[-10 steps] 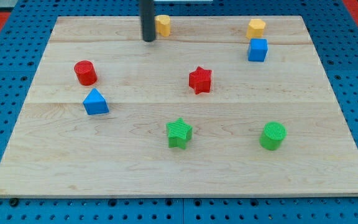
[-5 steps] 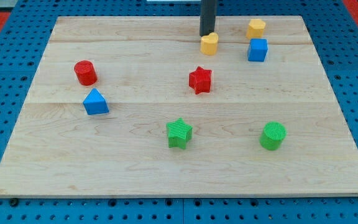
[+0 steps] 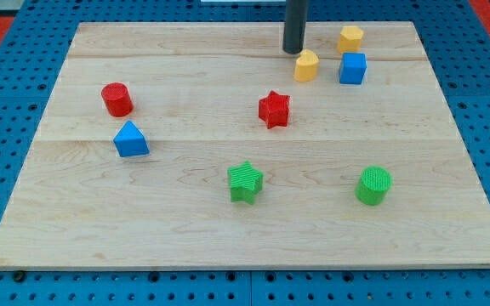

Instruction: Place yellow heart below blue cube

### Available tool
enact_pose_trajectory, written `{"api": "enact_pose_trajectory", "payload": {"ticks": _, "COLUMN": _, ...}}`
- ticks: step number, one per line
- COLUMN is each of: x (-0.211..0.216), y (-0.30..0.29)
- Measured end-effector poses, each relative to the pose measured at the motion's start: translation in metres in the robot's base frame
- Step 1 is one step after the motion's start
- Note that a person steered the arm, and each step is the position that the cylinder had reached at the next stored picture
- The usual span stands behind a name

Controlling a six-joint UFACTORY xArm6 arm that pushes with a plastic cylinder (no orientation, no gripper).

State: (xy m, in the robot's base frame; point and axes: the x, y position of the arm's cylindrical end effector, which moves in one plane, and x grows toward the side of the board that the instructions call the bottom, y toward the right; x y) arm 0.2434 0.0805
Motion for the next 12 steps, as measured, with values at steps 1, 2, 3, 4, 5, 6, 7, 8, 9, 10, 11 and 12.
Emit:
{"api": "enact_pose_trajectory", "payload": {"ticks": 1, "x": 0.025, "y": 0.019}}
{"api": "enact_pose_trajectory", "payload": {"ticks": 2, "x": 0.054, "y": 0.007}}
{"api": "enact_pose_trajectory", "payload": {"ticks": 3, "x": 0.070, "y": 0.004}}
{"api": "enact_pose_trajectory", "payload": {"ticks": 4, "x": 0.074, "y": -0.025}}
{"api": "enact_pose_trajectory", "payload": {"ticks": 5, "x": 0.077, "y": -0.058}}
{"api": "enact_pose_trajectory", "payload": {"ticks": 6, "x": 0.096, "y": -0.072}}
{"api": "enact_pose_trajectory", "payload": {"ticks": 7, "x": 0.097, "y": -0.055}}
{"api": "enact_pose_trajectory", "payload": {"ticks": 8, "x": 0.097, "y": -0.039}}
{"api": "enact_pose_trajectory", "payload": {"ticks": 9, "x": 0.097, "y": -0.029}}
{"api": "enact_pose_trajectory", "payload": {"ticks": 10, "x": 0.098, "y": -0.021}}
{"api": "enact_pose_trajectory", "payload": {"ticks": 11, "x": 0.112, "y": 0.002}}
{"api": "enact_pose_trajectory", "payload": {"ticks": 12, "x": 0.112, "y": 0.028}}
